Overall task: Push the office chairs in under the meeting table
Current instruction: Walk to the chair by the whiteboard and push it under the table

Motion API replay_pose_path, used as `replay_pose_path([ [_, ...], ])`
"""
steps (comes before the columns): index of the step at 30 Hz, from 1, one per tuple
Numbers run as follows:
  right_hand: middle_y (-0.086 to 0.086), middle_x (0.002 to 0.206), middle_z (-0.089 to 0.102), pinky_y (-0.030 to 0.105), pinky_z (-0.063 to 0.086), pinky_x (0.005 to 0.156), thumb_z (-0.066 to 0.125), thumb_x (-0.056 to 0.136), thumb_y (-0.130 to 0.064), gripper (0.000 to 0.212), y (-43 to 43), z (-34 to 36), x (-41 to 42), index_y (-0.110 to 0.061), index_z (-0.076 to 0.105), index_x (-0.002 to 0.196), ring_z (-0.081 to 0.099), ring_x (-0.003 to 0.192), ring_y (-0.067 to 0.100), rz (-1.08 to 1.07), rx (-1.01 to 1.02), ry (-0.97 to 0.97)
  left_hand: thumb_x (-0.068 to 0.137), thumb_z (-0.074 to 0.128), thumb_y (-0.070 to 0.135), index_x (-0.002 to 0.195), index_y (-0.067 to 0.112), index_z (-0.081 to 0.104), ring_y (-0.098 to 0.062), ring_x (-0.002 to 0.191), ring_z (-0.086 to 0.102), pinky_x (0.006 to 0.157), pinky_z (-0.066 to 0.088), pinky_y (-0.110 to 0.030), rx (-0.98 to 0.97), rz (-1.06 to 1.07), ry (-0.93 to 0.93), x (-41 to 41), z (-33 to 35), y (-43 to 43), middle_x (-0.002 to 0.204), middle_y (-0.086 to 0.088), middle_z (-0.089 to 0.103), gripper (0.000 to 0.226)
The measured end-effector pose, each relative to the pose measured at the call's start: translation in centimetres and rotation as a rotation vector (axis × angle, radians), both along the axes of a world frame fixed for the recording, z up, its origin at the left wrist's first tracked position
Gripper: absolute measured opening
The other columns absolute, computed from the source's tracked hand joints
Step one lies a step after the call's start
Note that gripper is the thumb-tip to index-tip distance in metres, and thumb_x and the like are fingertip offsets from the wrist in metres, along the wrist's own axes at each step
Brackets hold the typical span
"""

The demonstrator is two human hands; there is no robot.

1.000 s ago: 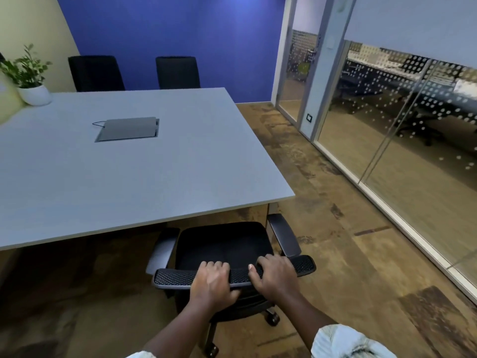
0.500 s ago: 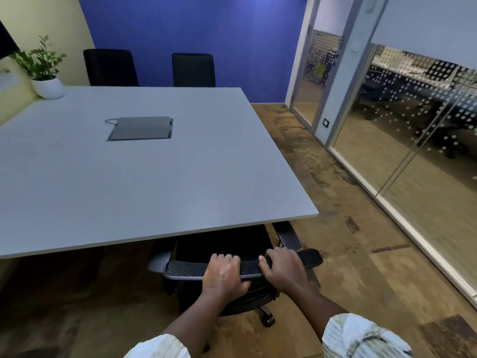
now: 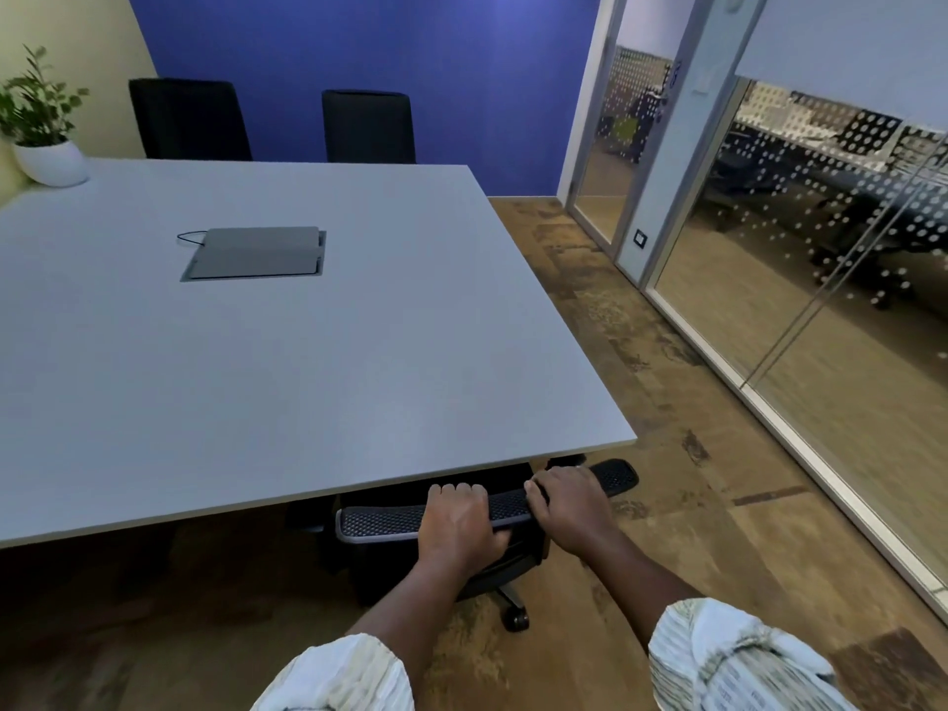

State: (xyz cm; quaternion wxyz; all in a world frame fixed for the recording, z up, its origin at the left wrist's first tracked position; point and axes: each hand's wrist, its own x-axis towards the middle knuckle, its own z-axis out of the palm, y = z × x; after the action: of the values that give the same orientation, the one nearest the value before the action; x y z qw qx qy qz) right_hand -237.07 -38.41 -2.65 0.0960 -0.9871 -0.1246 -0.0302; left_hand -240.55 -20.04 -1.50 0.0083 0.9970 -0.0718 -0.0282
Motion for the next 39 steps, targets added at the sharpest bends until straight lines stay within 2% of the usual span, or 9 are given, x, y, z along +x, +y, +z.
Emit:
replay_pose_path([
  [4, -0.003, 0.103, 0.070, 0.041, 0.038, 0.101, 0.017, 0.096, -0.054, 0.061, -0.9, -0.6, 2.0, -0.023, 0.068, 0.105, 0.060, 0.101, 0.020, -0.007, 0.003, 0.019, 0.083, 0.051, 0.063, 0.106, 0.014, 0.058, -0.028, 0.097, 0.061, 0.092, 0.040, -0.043, -0.013, -0.007, 0.001, 1.6, -0.1, -0.9, 0.103, -0.008, 0.065, 0.054],
  [10, -0.004, 0.100, 0.067, 0.041, 0.037, 0.097, 0.018, 0.099, -0.052, 0.055, -0.9, -0.6, 4.8, -0.024, 0.065, 0.103, 0.057, 0.097, 0.019, 0.003, -0.023, 0.008, 0.084, 0.050, 0.063, 0.107, 0.015, 0.059, -0.027, 0.090, 0.060, 0.090, 0.041, -0.042, 0.023, -0.033, -0.019, 5.2, -0.4, -0.3, 0.098, -0.006, 0.065, 0.054],
  [19, -0.002, 0.104, 0.069, 0.042, 0.038, 0.093, 0.022, 0.099, -0.053, 0.054, -1.6, -1.4, 6.5, -0.024, 0.067, 0.108, 0.057, 0.098, 0.020, 0.057, -0.101, -0.015, 0.080, 0.048, 0.065, 0.111, 0.017, 0.056, -0.026, 0.098, 0.058, 0.096, 0.038, -0.043, 0.013, 0.011, -0.031, 6.6, -1.5, -0.3, 0.106, -0.005, 0.064, 0.058],
  [25, 0.001, 0.108, 0.068, 0.042, 0.037, 0.091, 0.017, 0.097, -0.055, 0.061, -1.9, -1.2, 7.4, -0.022, 0.067, 0.111, 0.057, 0.101, 0.023, 0.071, -0.110, 0.019, 0.081, 0.053, 0.061, 0.116, 0.017, 0.053, -0.025, 0.105, 0.055, 0.101, 0.038, -0.042, 0.007, 0.052, -0.007, 7.1, -1.1, -0.9, 0.113, -0.005, 0.060, 0.057],
  [29, 0.002, 0.116, 0.064, 0.043, 0.036, 0.094, 0.024, 0.101, -0.054, 0.052, -0.5, -0.4, 7.8, -0.022, 0.062, 0.118, 0.054, 0.107, 0.023, 0.108, -0.052, 0.075, 0.083, 0.047, 0.056, 0.129, 0.017, 0.045, -0.027, 0.122, 0.044, 0.109, 0.031, -0.045, -0.038, 0.157, -0.067, 5.6, -1.5, 0.3, 0.132, -0.009, 0.052, 0.060],
  [32, 0.004, 0.127, 0.060, 0.043, 0.037, 0.097, 0.034, 0.102, -0.053, 0.048, 1.5, -0.3, 7.3, -0.021, 0.055, 0.131, 0.053, 0.115, 0.025, 0.145, 0.053, 0.078, 0.092, 0.037, 0.060, 0.155, 0.014, 0.023, -0.032, 0.149, 0.018, 0.122, 0.012, -0.052, -0.048, 0.278, -0.104, 2.9, -1.8, 2.0, 0.162, -0.016, 0.023, 0.079],
  [34, 0.006, 0.132, 0.057, 0.044, 0.038, 0.101, 0.036, 0.101, -0.055, 0.052, 3.2, -0.2, 6.3, -0.020, 0.050, 0.137, 0.051, 0.119, 0.025, 0.203, 0.085, 0.059, 0.095, 0.032, 0.064, 0.159, 0.015, 0.011, -0.031, 0.153, 0.007, 0.124, 0.005, -0.052, -0.057, 0.350, -0.105, 1.1, -1.9, 3.5, 0.166, -0.014, 0.011, 0.083],
  [36, 0.008, 0.135, 0.055, 0.046, 0.037, 0.105, 0.037, 0.099, -0.057, 0.056, 8.7, 0.6, 3.0, -0.020, 0.048, 0.139, 0.049, 0.123, 0.027, 0.348, 0.095, 0.016, 0.094, 0.028, 0.065, 0.159, 0.015, 0.009, -0.030, 0.154, 0.006, 0.124, 0.006, -0.052, -0.027, 0.469, -0.121, -3.6, -1.2, 7.8, 0.167, -0.014, 0.011, 0.084],
  [39, 0.010, 0.144, 0.050, 0.048, 0.033, 0.112, 0.036, 0.097, -0.061, 0.062, 13.9, 1.1, -0.3, -0.020, 0.045, 0.143, 0.044, 0.134, 0.028, 0.431, 0.096, -0.009, 0.092, 0.021, 0.067, 0.160, 0.015, 0.010, -0.031, 0.154, 0.006, 0.124, 0.007, -0.052, -0.021, 0.559, -0.146, -7.7, -0.2, 11.9, 0.167, -0.016, 0.011, 0.085],
])
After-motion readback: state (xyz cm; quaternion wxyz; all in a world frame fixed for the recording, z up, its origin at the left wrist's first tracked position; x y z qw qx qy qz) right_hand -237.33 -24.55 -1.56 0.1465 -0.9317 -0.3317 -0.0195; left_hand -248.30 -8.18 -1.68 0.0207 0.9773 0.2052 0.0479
